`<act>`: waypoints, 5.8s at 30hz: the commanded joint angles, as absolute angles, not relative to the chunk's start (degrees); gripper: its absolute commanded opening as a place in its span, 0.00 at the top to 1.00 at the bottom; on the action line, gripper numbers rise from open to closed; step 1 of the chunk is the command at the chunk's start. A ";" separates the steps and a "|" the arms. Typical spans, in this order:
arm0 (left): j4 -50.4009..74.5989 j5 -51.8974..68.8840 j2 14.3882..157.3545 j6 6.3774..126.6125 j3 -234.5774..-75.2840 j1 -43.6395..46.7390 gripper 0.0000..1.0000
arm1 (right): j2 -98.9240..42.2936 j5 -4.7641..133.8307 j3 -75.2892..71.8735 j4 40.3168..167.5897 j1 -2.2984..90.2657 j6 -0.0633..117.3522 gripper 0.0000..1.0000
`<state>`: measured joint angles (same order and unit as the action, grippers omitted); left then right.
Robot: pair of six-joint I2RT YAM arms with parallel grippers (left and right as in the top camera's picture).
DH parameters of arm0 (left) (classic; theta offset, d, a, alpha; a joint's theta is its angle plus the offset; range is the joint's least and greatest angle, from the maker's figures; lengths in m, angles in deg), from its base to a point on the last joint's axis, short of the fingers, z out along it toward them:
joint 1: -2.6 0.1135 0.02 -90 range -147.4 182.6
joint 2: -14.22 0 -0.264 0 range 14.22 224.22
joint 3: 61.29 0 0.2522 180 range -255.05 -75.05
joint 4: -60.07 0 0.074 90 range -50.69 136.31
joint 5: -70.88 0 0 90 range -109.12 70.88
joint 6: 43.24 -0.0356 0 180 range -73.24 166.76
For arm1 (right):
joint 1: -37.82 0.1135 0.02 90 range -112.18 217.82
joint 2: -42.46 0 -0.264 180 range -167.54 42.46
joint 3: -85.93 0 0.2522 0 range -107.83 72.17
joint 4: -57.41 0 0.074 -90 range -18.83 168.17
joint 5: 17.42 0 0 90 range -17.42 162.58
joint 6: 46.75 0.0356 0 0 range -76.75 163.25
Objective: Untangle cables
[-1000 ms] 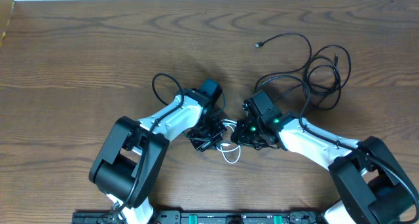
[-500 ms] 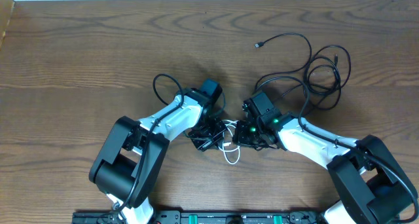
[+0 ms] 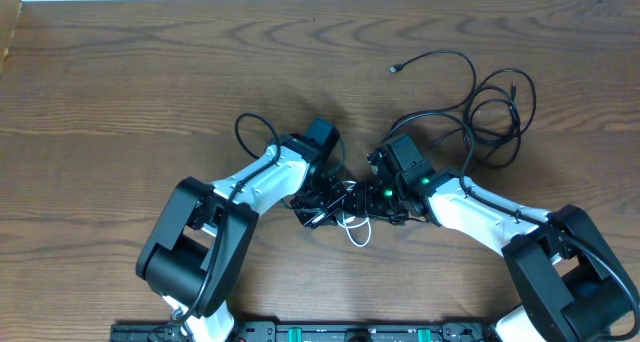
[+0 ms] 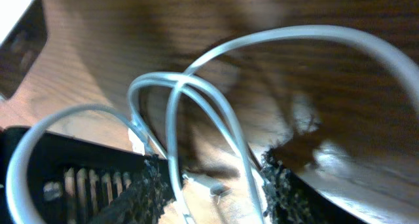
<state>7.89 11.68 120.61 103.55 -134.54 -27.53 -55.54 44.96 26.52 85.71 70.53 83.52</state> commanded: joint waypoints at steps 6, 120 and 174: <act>7.96 14.18 121.38 102.96 -134.14 -27.71 0.92 | -57.66 46.21 27.94 84.95 70.81 85.83 0.48; 22.49 -12.18 115.17 64.58 -126.84 -33.87 0.38 | -19.80 88.48 27.96 100.69 57.92 82.18 0.01; 27.89 -10.02 108.94 109.89 -133.95 -29.37 0.92 | -19.91 68.02 28.07 105.01 57.94 95.04 0.01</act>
<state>27.39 -10.41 109.47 100.03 -132.96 -29.65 -19.74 74.49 28.01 102.87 58.18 86.86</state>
